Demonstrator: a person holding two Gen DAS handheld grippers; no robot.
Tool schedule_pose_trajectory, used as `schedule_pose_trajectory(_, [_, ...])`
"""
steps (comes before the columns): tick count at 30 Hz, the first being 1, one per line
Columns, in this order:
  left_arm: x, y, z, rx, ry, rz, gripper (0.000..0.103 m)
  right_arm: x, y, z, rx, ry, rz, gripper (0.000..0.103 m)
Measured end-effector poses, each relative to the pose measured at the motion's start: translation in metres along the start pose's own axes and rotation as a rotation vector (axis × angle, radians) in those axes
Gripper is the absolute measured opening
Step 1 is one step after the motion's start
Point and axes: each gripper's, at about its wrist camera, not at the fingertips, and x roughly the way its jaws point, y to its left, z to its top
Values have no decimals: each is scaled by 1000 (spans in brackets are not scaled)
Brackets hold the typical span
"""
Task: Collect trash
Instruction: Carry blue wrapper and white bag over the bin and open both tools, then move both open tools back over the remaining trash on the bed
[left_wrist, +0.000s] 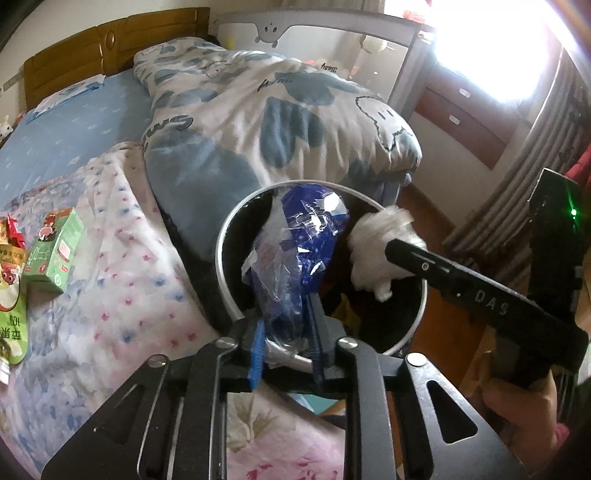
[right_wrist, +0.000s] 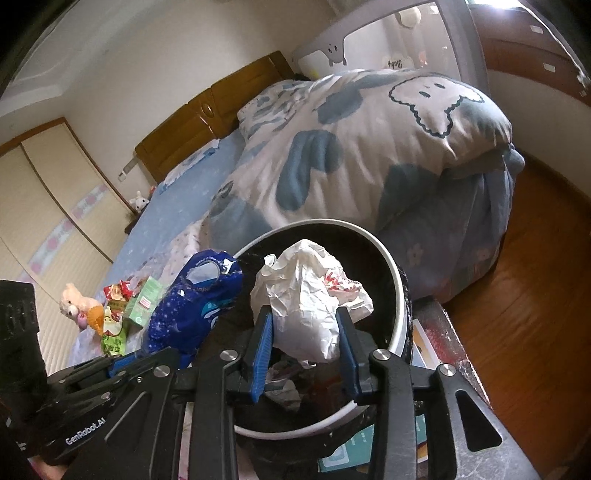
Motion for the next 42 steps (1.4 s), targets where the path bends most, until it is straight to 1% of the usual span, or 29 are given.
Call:
schedule_pose_trajectory(1, [0,1,-1,-1,0,2,29,1,-1,0,4,1,-8,44])
schedule_pose_trajectory(2, [-1,3,-2,-4,-4,6,35,2,-3,1,11,-1,-7,52])
schedule_pose_trajectory(3, [-1,5,-4,-9,-6,8,38,1,-4,1,19,-4,-6,54])
schedule_pose_trajectory(4, [-2,8,-6,-17,-5,9,39,0,-5,1,25,-8,-3,57])
schedule_pose_trajectory(5, [-2,11,-8,-25,-3,9,39,-1,-5,0,29,-14,-1,64])
schedule_pose_trajectory(7, [-5,18,-13,-47,-1,10,40,-3,-4,-1,31,-22,-5,70])
schedule_pose_trajectory(9, [-10,25,-19,-65,-6,15,42,-6,-2,-1,31,-31,-2,71])
schedule_pose_trajectory(13, [-22,39,-35,-93,-15,42,46,-15,4,-4,35,-56,4,76])
schedule_pose_trajectory(20, [-47,73,-61,-165,-34,86,50,-23,32,-15,7,-72,32,87])
schedule_pose_trajectory(26, [-67,104,-84,-236,-46,122,51,-20,67,-30,-39,-55,78,91])
schedule_pose_trajectory(35, [-97,144,-112,-310,-72,184,52,-4,116,-56,-105,6,150,91])
schedule_pose_trajectory(42, [-108,173,-132,-371,-75,226,53,9,150,-73,-153,40,189,91])
